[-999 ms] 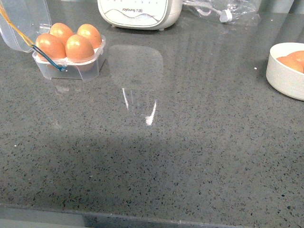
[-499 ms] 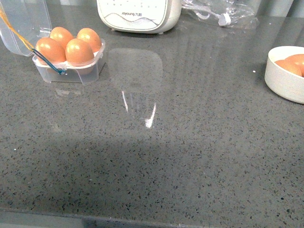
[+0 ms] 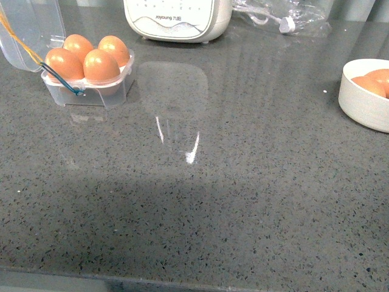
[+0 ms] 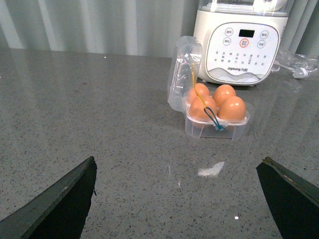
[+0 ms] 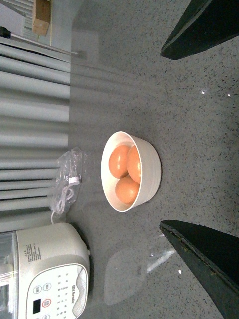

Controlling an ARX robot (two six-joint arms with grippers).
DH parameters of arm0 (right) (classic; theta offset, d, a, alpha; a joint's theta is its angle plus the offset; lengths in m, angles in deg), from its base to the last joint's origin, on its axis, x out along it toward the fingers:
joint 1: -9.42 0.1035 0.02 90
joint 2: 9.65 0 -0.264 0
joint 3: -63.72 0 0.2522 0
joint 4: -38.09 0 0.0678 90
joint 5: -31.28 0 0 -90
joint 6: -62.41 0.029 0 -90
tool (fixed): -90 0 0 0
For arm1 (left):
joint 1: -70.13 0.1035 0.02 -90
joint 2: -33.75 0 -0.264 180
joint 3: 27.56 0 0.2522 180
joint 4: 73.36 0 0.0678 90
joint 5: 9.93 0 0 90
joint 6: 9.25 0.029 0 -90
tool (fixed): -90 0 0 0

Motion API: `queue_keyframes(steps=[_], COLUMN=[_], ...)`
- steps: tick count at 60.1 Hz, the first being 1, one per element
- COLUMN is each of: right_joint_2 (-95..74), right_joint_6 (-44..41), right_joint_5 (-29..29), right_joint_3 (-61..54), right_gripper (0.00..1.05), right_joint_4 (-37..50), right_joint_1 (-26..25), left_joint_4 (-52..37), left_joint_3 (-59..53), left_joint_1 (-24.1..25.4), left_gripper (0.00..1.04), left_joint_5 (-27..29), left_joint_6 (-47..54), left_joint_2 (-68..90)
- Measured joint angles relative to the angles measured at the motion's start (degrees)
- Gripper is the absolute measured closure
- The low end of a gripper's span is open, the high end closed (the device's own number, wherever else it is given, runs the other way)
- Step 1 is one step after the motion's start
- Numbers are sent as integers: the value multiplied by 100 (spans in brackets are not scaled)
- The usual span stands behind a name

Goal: Put egg into box

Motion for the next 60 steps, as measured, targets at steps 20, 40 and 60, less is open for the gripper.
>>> queue_keyframes(steps=[20, 40, 60], right_joint_2=[4, 4, 4], right_joint_6=[2, 4, 4], right_joint_5=[0, 2, 2], right_joint_3=[0, 0, 0], right_gripper=[7, 7, 7], right_joint_4=[0, 0, 0], right_joint_1=[0, 0, 0], left_joint_4=[1259, -1847, -1982], left_joint_3=[1276, 2704, 4221], left_joint_1=[1108, 1631, 1392], left_gripper=[7, 7, 7], left_joint_5=[-540, -1486, -1268], left_joint_6=[-393, -129, 258], left_joint_2=[1364, 5624, 7910])
